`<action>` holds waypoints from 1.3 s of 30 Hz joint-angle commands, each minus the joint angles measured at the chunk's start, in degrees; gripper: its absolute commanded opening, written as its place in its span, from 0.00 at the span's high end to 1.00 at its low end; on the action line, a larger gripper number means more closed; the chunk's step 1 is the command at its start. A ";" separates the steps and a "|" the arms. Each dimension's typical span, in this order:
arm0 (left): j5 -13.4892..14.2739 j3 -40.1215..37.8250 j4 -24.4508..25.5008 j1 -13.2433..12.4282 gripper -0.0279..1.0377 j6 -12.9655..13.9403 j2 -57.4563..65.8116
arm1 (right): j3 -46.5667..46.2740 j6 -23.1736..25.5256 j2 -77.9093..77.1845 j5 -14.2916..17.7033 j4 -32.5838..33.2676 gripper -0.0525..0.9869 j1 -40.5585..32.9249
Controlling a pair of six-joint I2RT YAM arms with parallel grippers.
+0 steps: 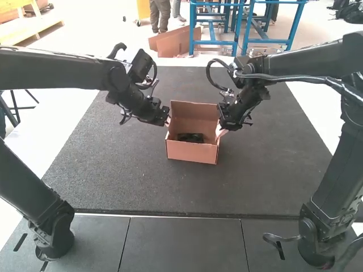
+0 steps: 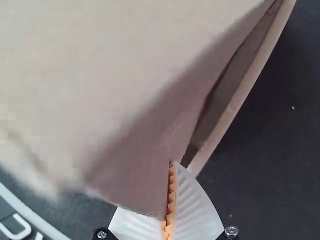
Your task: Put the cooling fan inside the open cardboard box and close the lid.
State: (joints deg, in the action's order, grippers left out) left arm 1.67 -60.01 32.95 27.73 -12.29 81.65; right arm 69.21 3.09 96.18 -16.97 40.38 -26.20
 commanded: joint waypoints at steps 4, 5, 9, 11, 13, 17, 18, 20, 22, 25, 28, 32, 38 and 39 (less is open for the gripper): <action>-0.35 -0.11 0.54 0.31 0.06 1.31 -5.27 | 1.19 -0.63 -0.29 3.09 -0.48 0.87 -0.61; -0.35 -0.20 0.54 0.31 0.06 1.48 -5.88 | 2.07 -0.19 -0.29 3.09 -0.57 0.77 -0.52; -0.09 -0.55 1.42 0.05 0.06 1.92 -7.03 | 3.92 0.77 -0.29 3.09 -0.48 0.42 -0.61; 0.88 -0.72 1.42 -0.13 0.06 1.84 -7.38 | 4.18 0.95 -0.38 3.00 -0.39 0.20 -0.52; 4.04 -1.08 0.36 -0.74 0.06 1.75 -7.64 | 4.18 0.86 -0.47 3.00 -0.30 0.08 -0.52; 7.91 -2.48 -3.33 -2.24 0.06 1.84 -7.82 | 4.27 0.16 -1.26 2.56 -0.21 0.07 0.00; 9.14 -3.01 -4.38 -2.24 0.06 1.92 -7.64 | 4.18 0.16 -1.70 2.29 -0.30 0.07 0.09; 11.25 -4.06 -6.76 -2.15 0.06 2.10 -7.03 | 4.00 -0.28 -2.58 2.29 -0.39 0.07 0.53; 12.83 -5.47 -8.69 -2.15 0.06 2.36 -5.80 | 4.09 -0.37 -3.81 2.29 -0.39 0.07 1.32; 13.45 -7.76 -10.45 -2.15 0.06 2.45 -2.98 | 4.00 -0.90 -6.27 2.56 -0.65 0.07 3.17; 13.88 -10.39 -11.50 -1.45 0.06 2.45 0.53 | 2.95 -2.30 -9.61 2.56 -1.80 0.07 5.45; 13.80 -13.29 -12.38 0.40 0.06 2.54 4.57 | 0.31 -2.48 -15.59 5.90 -7.33 0.08 7.47; 13.71 -15.93 -12.65 3.56 0.06 2.54 8.97 | -3.73 -2.48 -22.00 10.56 -12.87 0.08 8.27; 13.71 -16.19 -12.73 4.00 0.06 2.54 9.41 | -4.08 -2.74 -22.62 12.05 -12.17 0.08 8.44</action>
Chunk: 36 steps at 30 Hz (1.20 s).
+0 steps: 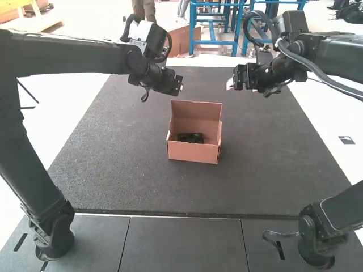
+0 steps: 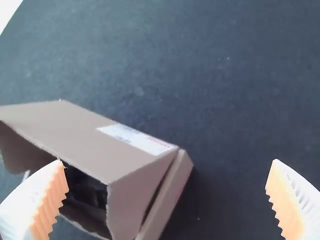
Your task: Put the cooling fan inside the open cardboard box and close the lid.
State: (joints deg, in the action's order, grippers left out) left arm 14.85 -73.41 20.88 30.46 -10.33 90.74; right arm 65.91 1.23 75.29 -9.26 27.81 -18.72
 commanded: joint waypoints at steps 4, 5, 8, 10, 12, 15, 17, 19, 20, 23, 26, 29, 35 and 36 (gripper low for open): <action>0.44 -3.85 -0.93 2.85 0.06 0.66 2.34 | -3.42 -2.99 -3.48 12.33 0.93 0.08 3.95; 0.44 -4.03 -0.93 3.20 0.06 0.75 2.86 | -3.95 -4.05 -3.83 13.04 0.84 0.08 5.10; 0.44 -4.55 -0.76 4.08 0.06 0.75 4.18 | -4.47 -4.14 -4.09 13.21 1.28 0.08 7.73; 0.35 -4.82 -0.49 4.61 0.06 0.84 4.89 | -4.47 -4.22 -4.09 13.12 2.42 0.08 8.96; 0.18 -4.82 0.12 4.96 0.06 0.84 5.50 | -4.30 -4.84 -4.09 13.04 4.00 0.08 9.76; -0.44 -4.55 1.18 5.14 0.06 0.84 5.94 | -4.12 -5.45 -4.09 11.28 6.02 0.08 10.28; -1.23 -4.29 2.58 5.23 0.06 0.40 6.20 | -4.12 -5.45 -4.01 9.96 6.82 0.08 10.37; -1.49 -3.94 3.99 5.14 0.06 -0.04 6.20 | -4.39 -5.28 -3.92 9.08 7.26 0.08 10.37; -1.58 -3.76 4.87 5.23 0.06 -0.13 6.20 | -4.39 -5.10 -3.66 8.64 7.43 0.08 10.46; -2.72 -3.06 7.94 5.75 0.06 -1.10 6.20 | -4.03 -4.40 -2.78 7.85 8.22 0.08 10.37; -3.07 -1.56 9.26 6.72 0.06 -1.36 6.20 | -3.33 -3.87 -1.99 6.88 9.10 0.08 10.55; -3.78 0.90 8.12 7.51 0.06 -1.36 6.20 | -3.07 -3.52 -1.37 6.80 10.07 0.08 10.99; -3.95 6.87 1.44 8.04 0.06 -0.83 6.64 | -3.42 -3.34 -1.37 5.92 10.60 0.08 12.39; -3.95 7.66 0.74 8.04 0.06 -0.66 6.82 | -3.42 -3.26 -1.37 5.57 10.68 0.08 12.57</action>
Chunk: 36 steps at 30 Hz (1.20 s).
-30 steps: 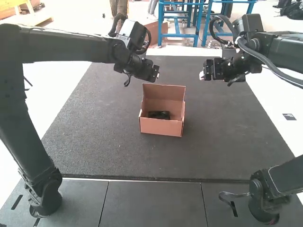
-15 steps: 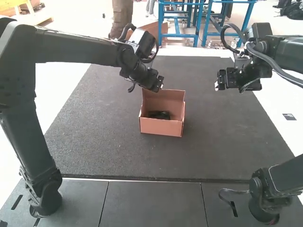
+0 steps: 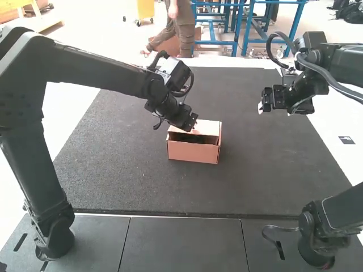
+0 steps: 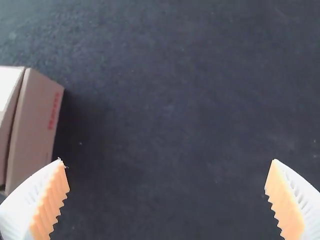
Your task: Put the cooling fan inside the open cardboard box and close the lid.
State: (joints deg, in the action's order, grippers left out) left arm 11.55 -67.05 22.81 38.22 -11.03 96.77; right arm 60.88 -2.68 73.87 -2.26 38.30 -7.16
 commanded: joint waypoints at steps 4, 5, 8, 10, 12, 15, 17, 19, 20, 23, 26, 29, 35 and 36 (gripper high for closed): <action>-0.74 4.29 -1.54 0.28 0.06 -0.05 1.23 | 1.26 0.83 0.14 -1.69 0.19 0.08 1.18; -1.00 5.08 -1.89 0.28 0.06 0.04 1.31 | 1.17 0.92 0.14 -1.78 0.19 0.08 1.27; -1.00 7.90 -3.91 0.10 0.06 0.04 1.40 | 0.99 1.89 0.14 -3.27 0.19 0.08 1.62; -1.00 9.13 -5.05 0.02 0.06 0.57 1.40 | 0.82 2.33 0.14 -3.89 0.19 0.08 1.71; -0.92 9.30 -4.97 -0.07 0.06 0.57 1.31 | 0.99 2.59 0.14 -4.15 0.19 0.08 1.36; -0.83 7.98 -3.82 -0.25 0.06 0.66 0.26 | 1.34 2.77 0.23 -4.24 0.19 0.08 1.27; -0.57 5.61 -1.89 -0.42 0.06 0.57 -1.23 | 1.70 2.85 0.40 -4.24 -0.25 0.08 1.27; -0.48 2.53 0.31 -1.13 0.06 0.92 -3.34 | 2.40 3.12 0.67 -4.24 -0.77 0.08 1.18; -0.39 0.69 1.10 -1.92 0.06 1.10 -4.49 | 2.75 3.64 0.84 -4.15 -1.30 0.08 1.18; -0.57 -4.76 2.15 -5.96 0.06 1.80 -8.18 | 3.98 4.52 0.93 -4.15 -2.53 0.08 1.36; -1.09 -9.77 3.56 -9.92 0.06 2.15 -11.17 | 4.68 4.96 0.84 -4.07 -4.20 0.08 1.53; -3.29 -12.93 5.32 -12.90 0.06 2.50 -13.80 | 5.21 5.14 0.49 -4.24 -6.14 0.08 1.71; -5.93 -11.97 5.49 -15.89 0.06 4.17 -20.31 | 4.60 4.35 -2.76 -4.33 -13.08 0.08 1.71; -5.93 -10.91 4.70 -16.07 0.06 4.70 -21.63 | 4.16 4.17 -3.55 -4.24 -13.96 0.08 1.71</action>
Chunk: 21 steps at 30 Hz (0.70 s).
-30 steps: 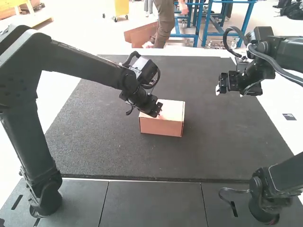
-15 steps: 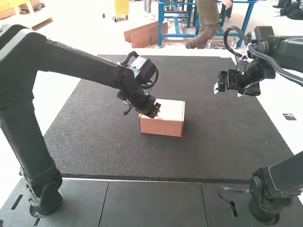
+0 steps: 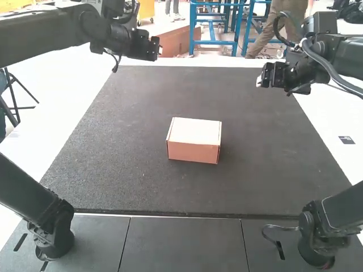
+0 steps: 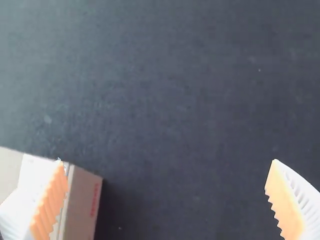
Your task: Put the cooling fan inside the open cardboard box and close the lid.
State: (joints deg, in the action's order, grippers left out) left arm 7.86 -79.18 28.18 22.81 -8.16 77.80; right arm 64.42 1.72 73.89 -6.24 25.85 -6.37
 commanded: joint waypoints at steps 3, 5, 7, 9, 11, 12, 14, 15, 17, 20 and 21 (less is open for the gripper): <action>-2.32 6.32 -4.89 -1.45 0.06 4.65 -6.96 | -0.88 -1.28 -5.60 -0.79 -5.10 0.08 1.01; -2.32 11.24 -9.64 -2.24 0.06 7.37 -10.48 | -2.37 -1.63 -7.44 -0.97 -7.92 0.08 1.01; -2.94 16.69 -16.06 -3.38 0.06 9.57 -14.43 | -4.04 -1.54 -9.73 -2.11 -11.78 0.08 1.10; -4.08 22.31 -22.21 -4.97 0.06 10.62 -18.83 | -6.15 -1.54 -12.28 -2.29 -15.91 0.08 1.10; -4.61 27.67 -26.69 -6.72 0.06 10.62 -22.87 | -8.52 -1.54 -14.91 -2.37 -18.99 0.08 1.10; -5.40 30.05 -28.18 -7.69 0.06 10.54 -24.71 | -9.84 -1.72 -16.41 -2.46 -20.31 0.08 1.10; -6.10 34.18 -29.50 -9.27 0.06 10.62 -28.41 | -12.48 -2.07 -19.22 -2.46 -22.59 0.08 1.10; -6.28 35.93 -29.94 -10.06 0.06 10.62 -29.99 | -13.71 -2.07 -20.54 -2.11 -23.03 0.08 1.10; -7.42 39.19 -30.47 -11.29 0.06 10.71 -33.06 | -16.87 -2.07 -23.09 -1.05 -24.53 0.08 1.19; -7.86 44.46 -33.02 -12.70 0.06 10.54 -37.46 | -21.88 -1.54 -27.22 0.62 -25.76 0.08 1.54; -7.68 46.13 -33.90 -12.79 0.06 10.45 -38.86 | -23.82 -1.45 -28.80 1.05 -26.02 0.08 1.63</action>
State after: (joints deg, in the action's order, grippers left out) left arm 1.65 -35.62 -4.14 10.83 1.56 42.06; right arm 43.79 0.27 48.29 -6.98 0.62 -6.00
